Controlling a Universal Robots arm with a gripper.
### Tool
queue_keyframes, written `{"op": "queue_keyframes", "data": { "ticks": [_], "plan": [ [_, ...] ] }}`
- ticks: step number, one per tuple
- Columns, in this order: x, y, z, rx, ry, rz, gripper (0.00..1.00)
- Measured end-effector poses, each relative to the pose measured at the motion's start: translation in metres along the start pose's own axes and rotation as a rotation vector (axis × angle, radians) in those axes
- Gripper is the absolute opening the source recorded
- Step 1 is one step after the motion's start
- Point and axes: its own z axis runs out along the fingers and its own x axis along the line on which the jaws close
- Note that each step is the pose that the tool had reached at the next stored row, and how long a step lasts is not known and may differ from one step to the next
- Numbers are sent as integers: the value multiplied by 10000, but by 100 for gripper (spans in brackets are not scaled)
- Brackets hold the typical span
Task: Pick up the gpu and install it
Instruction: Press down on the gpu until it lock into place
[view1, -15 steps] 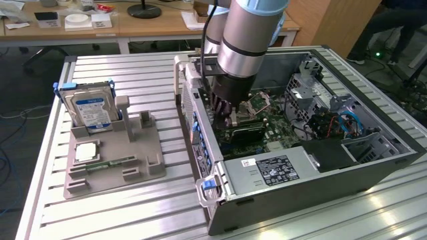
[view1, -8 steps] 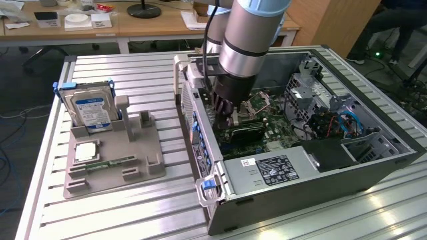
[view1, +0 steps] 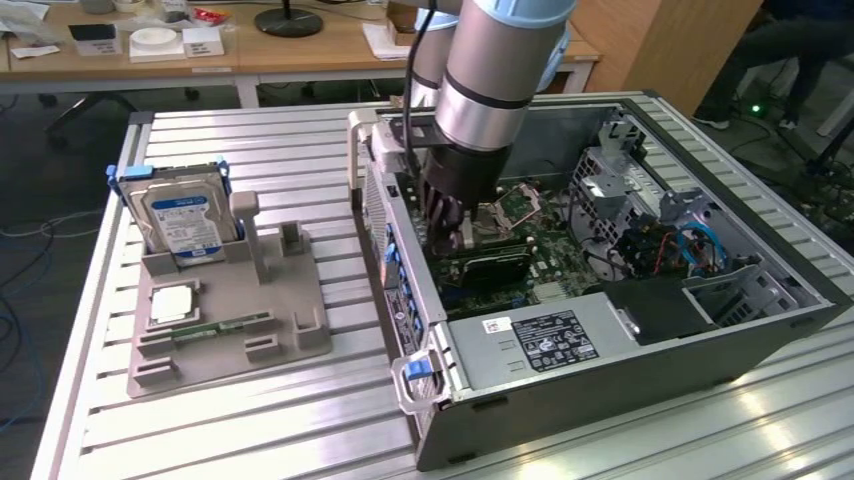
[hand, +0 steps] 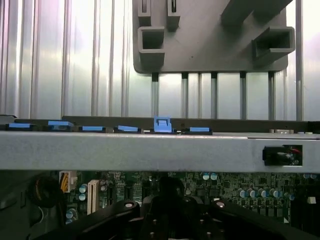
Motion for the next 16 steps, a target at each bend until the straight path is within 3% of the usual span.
{"op": "queue_keyframes", "data": {
  "ticks": [3, 9, 11, 16],
  "plan": [
    [-2, 6, -77, -67, -1, -1, 11],
    [-8, 22, -275, -302, 0, 7, 11],
    [-9, 24, -294, -372, -1, 10, 11],
    [4, 26, -284, -427, 6, 9, 11]
  ]
}}
